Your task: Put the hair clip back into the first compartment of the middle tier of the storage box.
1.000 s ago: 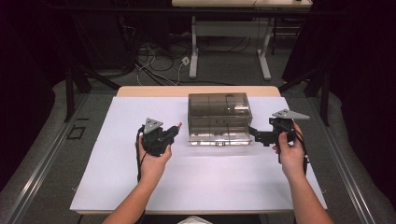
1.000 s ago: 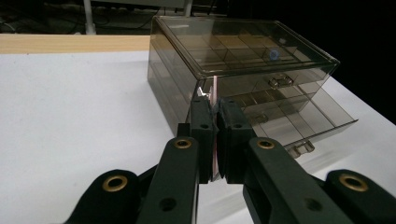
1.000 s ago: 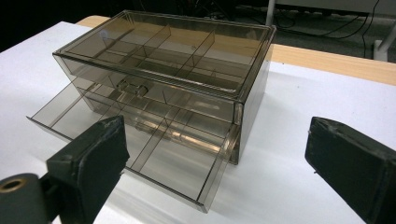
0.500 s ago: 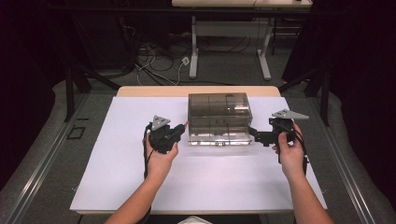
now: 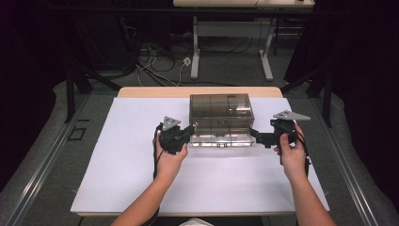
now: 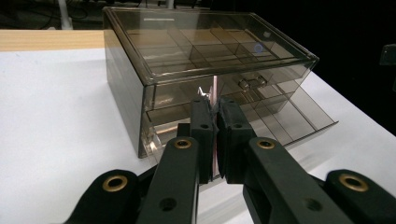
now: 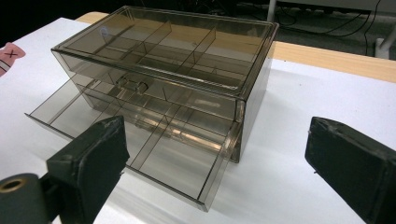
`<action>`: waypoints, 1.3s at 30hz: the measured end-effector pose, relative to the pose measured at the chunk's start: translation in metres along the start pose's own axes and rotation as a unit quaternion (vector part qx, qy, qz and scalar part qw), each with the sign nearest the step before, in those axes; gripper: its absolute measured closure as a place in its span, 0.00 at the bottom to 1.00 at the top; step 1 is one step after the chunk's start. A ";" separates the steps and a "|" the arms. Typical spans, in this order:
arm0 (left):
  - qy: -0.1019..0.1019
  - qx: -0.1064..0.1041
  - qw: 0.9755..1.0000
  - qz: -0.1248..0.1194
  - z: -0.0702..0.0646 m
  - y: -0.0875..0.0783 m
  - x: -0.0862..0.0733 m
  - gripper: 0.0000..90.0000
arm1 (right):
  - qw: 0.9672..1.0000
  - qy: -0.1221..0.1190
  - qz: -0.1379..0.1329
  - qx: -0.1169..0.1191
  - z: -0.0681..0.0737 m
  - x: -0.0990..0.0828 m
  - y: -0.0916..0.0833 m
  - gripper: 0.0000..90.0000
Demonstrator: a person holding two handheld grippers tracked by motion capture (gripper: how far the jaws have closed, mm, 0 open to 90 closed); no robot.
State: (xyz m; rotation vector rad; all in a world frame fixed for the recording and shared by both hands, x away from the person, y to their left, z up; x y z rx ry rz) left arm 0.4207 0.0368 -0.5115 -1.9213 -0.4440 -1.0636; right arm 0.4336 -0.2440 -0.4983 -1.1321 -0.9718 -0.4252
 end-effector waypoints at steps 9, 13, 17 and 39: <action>0.002 0.001 1.000 0.003 -0.001 0.009 -0.005 0.95 | 1.000 0.004 0.003 0.001 0.001 -0.001 0.001 0.06; -0.003 0.001 1.000 0.005 0.001 0.013 -0.008 0.95 | 1.000 0.003 0.004 0.000 0.001 -0.001 0.002 0.06; -0.010 -0.001 1.000 0.006 0.002 0.017 -0.012 0.95 | 1.000 0.002 0.005 0.000 0.001 -0.002 0.002 0.06; -0.003 0.006 1.000 0.018 0.006 0.036 -0.026 0.95 | 1.000 -0.004 0.011 0.001 0.002 -0.004 0.006 0.07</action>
Point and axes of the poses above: each handheld gripper's, and its own axes: y roughly forward along the jaws, x roughly out of its top, z roughly to its left, the point moved 7 cm from there along y, roughly forward along the jaws, and after that the axes turned 5 degrees about z, right-handed, at the moved point
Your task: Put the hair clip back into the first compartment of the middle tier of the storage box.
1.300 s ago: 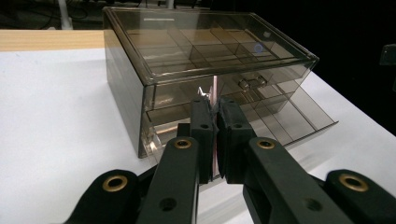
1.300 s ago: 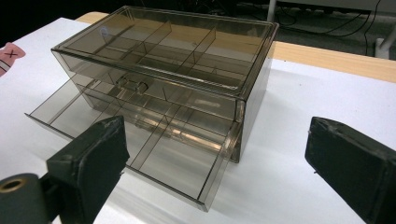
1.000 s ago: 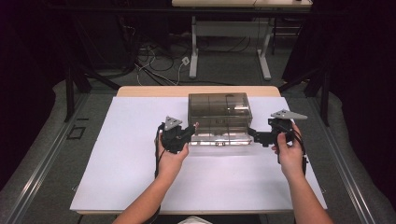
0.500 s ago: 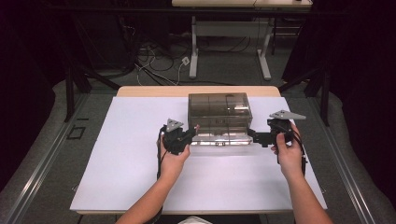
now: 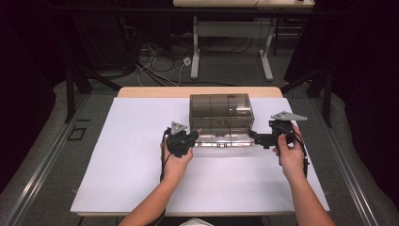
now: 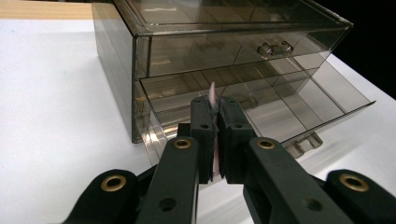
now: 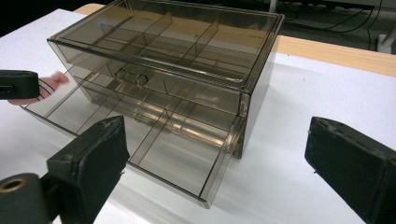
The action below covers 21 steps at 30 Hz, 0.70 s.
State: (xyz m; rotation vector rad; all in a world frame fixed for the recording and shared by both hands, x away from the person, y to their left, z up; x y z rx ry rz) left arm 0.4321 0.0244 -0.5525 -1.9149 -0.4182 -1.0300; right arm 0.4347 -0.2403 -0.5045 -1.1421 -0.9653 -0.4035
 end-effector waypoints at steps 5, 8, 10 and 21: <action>-0.001 0.002 1.000 0.001 0.001 0.001 -0.001 0.95 | 1.000 0.005 0.001 -0.002 0.000 0.000 0.000 0.07; -0.002 0.000 1.000 -0.001 0.001 0.001 0.000 0.94 | 1.000 0.005 0.001 -0.002 0.000 0.000 0.000 0.07; -0.002 0.000 1.000 -0.002 0.001 0.001 0.000 0.92 | 1.000 0.004 0.001 0.000 0.001 0.000 0.000 0.07; -0.004 -0.003 1.000 -0.007 0.002 0.000 0.001 0.77 | 1.000 0.006 0.002 -0.001 0.001 0.000 0.000 0.07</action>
Point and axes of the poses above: each handheld gripper's, and its own axes: y roughly forward along the jaws, x roughly out of its top, z roughly to its left, the point moved 7 cm from there along y, roughly forward along the jaws, and after that the axes turned 5 degrees about z, right-handed, at the moved point
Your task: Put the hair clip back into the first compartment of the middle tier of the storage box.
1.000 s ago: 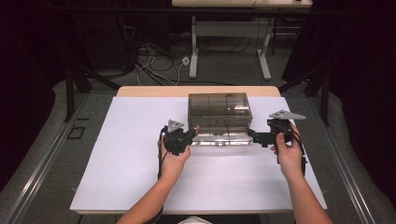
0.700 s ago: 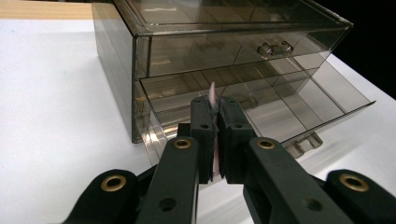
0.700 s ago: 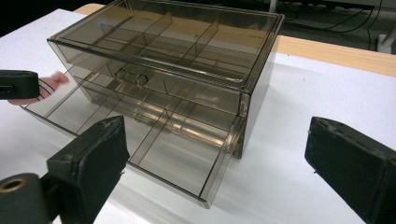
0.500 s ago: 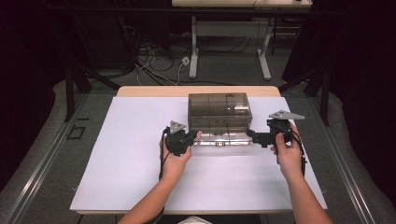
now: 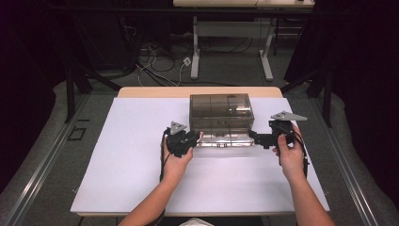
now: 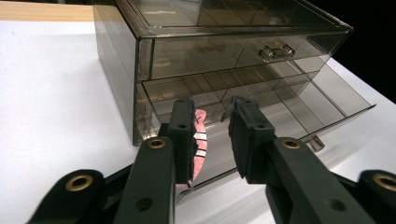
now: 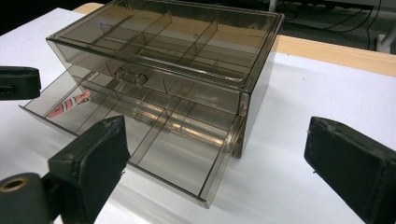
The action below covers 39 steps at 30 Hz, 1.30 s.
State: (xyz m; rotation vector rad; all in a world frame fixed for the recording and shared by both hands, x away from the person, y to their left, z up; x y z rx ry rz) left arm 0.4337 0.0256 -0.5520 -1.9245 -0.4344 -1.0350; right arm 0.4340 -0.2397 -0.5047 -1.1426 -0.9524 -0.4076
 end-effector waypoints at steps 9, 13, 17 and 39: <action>-0.003 -0.009 1.000 -0.006 -0.001 0.000 0.001 0.67 | 1.000 -0.008 -0.001 0.001 0.000 0.000 0.000 0.07; 0.002 -0.010 1.000 -0.006 -0.002 -0.001 0.001 0.60 | 1.000 -0.007 -0.001 0.001 0.000 0.000 0.000 0.07; 0.011 -0.010 1.000 -0.008 -0.005 -0.002 0.002 0.55 | 1.000 -0.006 0.000 0.000 0.001 0.000 0.000 0.07; 0.047 0.008 0.999 -0.003 -0.012 -0.016 -0.001 0.42 | 1.000 -0.013 -0.005 0.003 0.003 0.001 0.000 0.07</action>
Point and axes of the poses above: each handheld gripper's, and its own axes: y roughly forward along the jaws, x roughly out of its top, z roughly to its left, the point moved 7 cm from there along y, roughly forward along the jaws, and after that the axes turned 5 degrees about z, right-handed, at the moved point
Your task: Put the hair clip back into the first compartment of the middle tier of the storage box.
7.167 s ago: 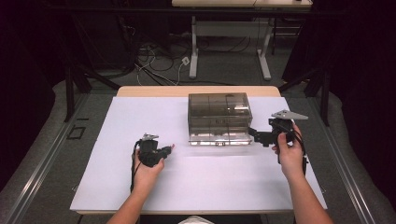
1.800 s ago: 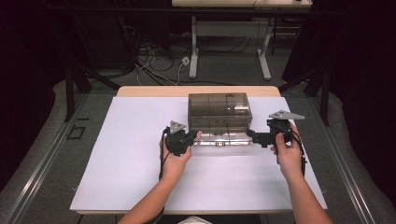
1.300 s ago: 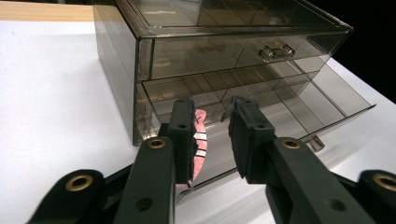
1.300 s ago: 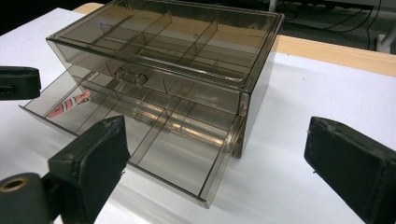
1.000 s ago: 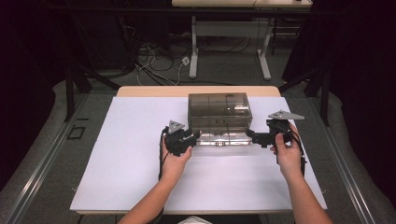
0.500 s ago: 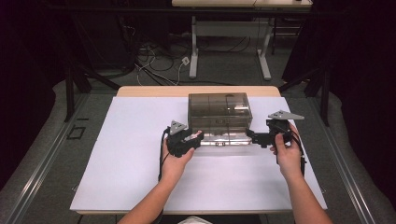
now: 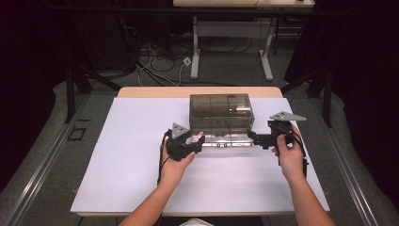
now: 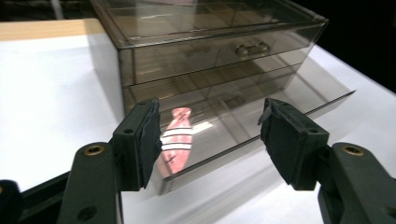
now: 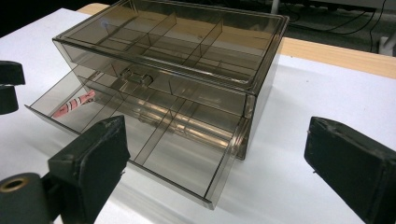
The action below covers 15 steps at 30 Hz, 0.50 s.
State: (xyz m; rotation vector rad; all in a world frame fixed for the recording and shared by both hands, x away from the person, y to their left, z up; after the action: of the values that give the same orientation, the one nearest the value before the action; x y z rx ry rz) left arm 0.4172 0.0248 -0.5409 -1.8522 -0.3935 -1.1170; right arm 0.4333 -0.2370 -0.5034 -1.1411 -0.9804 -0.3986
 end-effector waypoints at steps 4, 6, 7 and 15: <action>-0.008 -0.003 1.000 0.007 0.003 -0.004 -0.002 0.41 | 1.000 0.000 0.000 0.000 0.000 0.000 0.000 0.07; -0.015 -0.004 1.000 0.012 0.004 -0.006 -0.004 0.40 | 1.000 0.001 0.000 0.000 0.001 0.000 0.000 0.07; -0.019 -0.004 1.000 0.010 0.005 -0.007 -0.004 0.36 | 1.000 0.003 0.002 0.001 0.001 0.000 0.000 0.07; -0.043 -0.008 0.999 0.013 0.015 -0.016 -0.007 0.18 | 1.000 -0.001 0.003 0.001 0.002 -0.001 0.000 0.07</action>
State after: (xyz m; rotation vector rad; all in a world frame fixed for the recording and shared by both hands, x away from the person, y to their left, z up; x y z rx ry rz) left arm 0.4108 0.0469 -0.5407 -1.9185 -0.4104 -1.0278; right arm 0.4325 -0.2352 -0.5040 -1.1423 -0.9780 -0.3914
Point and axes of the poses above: each handheld gripper's, and its own axes: y roughly forward along the jaws, x roughly out of its top, z roughly to its left, the point moved 7 cm from there along y, roughly forward along the jaws, and after that the axes turned 5 degrees about z, right-handed, at the moved point
